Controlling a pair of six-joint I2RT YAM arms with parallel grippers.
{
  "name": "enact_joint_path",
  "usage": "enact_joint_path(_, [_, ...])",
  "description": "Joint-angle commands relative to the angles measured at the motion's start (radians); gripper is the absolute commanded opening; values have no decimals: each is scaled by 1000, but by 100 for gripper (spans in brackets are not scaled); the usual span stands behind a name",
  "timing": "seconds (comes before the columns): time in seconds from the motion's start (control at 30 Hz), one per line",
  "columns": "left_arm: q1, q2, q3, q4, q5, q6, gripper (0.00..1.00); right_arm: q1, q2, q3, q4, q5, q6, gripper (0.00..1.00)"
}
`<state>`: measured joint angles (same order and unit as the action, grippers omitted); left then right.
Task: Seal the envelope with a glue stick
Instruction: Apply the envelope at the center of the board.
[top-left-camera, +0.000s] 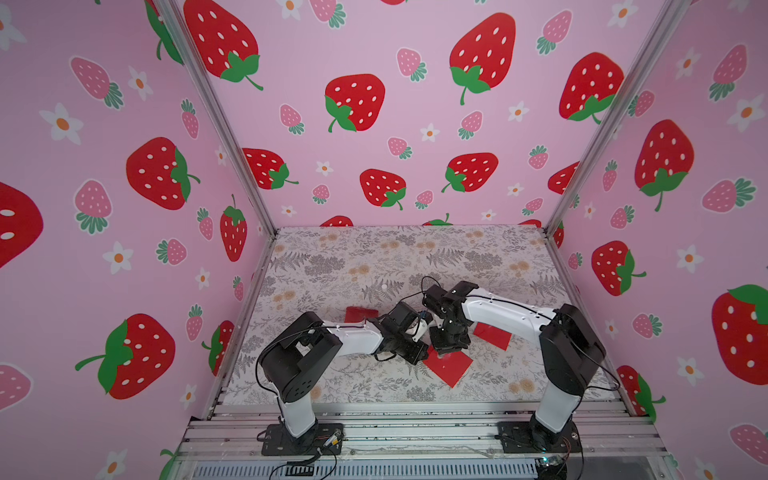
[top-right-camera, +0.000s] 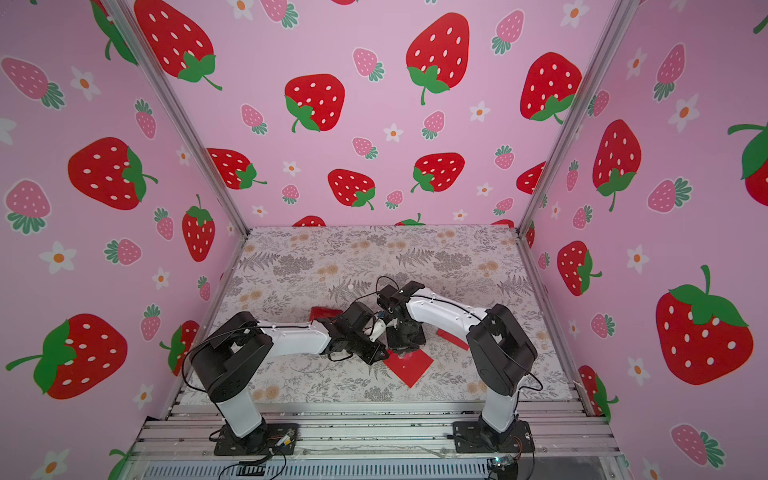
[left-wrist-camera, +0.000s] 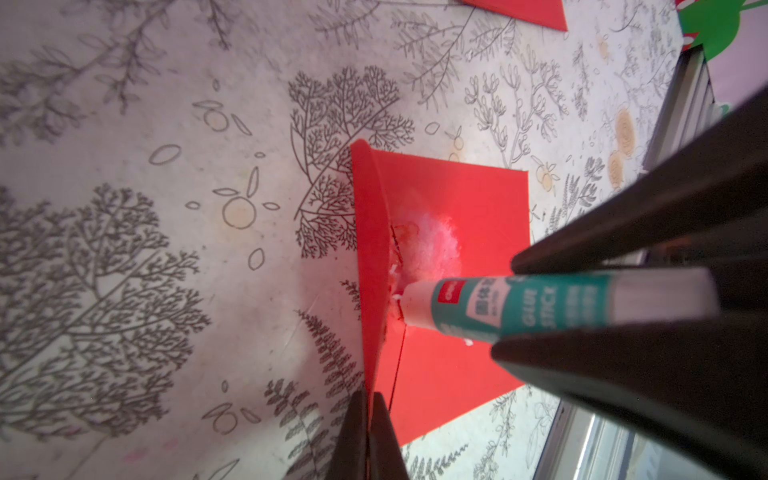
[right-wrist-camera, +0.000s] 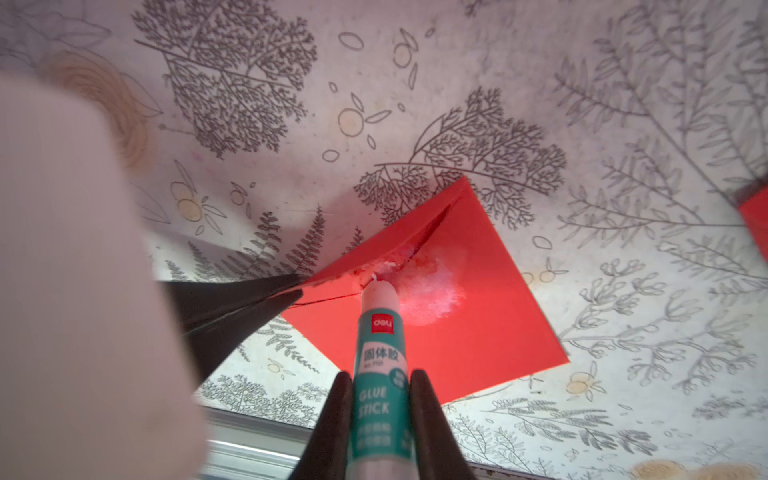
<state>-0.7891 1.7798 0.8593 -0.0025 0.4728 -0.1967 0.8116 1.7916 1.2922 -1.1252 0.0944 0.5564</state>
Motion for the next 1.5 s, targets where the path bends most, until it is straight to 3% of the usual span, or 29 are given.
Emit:
enact_joint_path(0.0, [3, 5, 4, -99, -14, 24, 0, -3, 12, 7, -85, 170, -5, 0])
enact_joint_path(0.07, [2, 0, 0, -96, -16, 18, 0, -3, 15, 9, -70, 138, -14, 0])
enact_joint_path(0.2, [4, -2, -3, -91, -10, 11, 0, -5, -16, -14, 59, -135, -21, 0])
enact_joint_path(0.27, [2, -2, -1, -91, -10, 12, 0, -4, -28, -25, 98, -201, -9, 0])
enact_joint_path(0.53, [2, -1, -4, -88, -12, 14, 0, -27, -52, -67, 95, -210, -27, 0])
enact_joint_path(0.73, [5, -6, -7, -98, -14, 13, 0, -29, -40, -61, -55, 29, -41, 0])
enact_joint_path(1.0, [4, -3, -1, -90, -14, 4, 0, -25, 0, -6, -45, 68, -12, 0])
enact_joint_path(1.23, [4, 1, -3, -88, -11, 5, 0, -28, -44, -62, 150, -296, -2, 0])
enact_joint_path(1.3, [4, 0, -2, -89, -10, 5, 0, -34, -48, -71, 142, -261, 5, 0])
enact_joint_path(1.47, [5, -3, -4, -88, -11, 7, 0, -38, -30, -56, 27, 58, 21, 0])
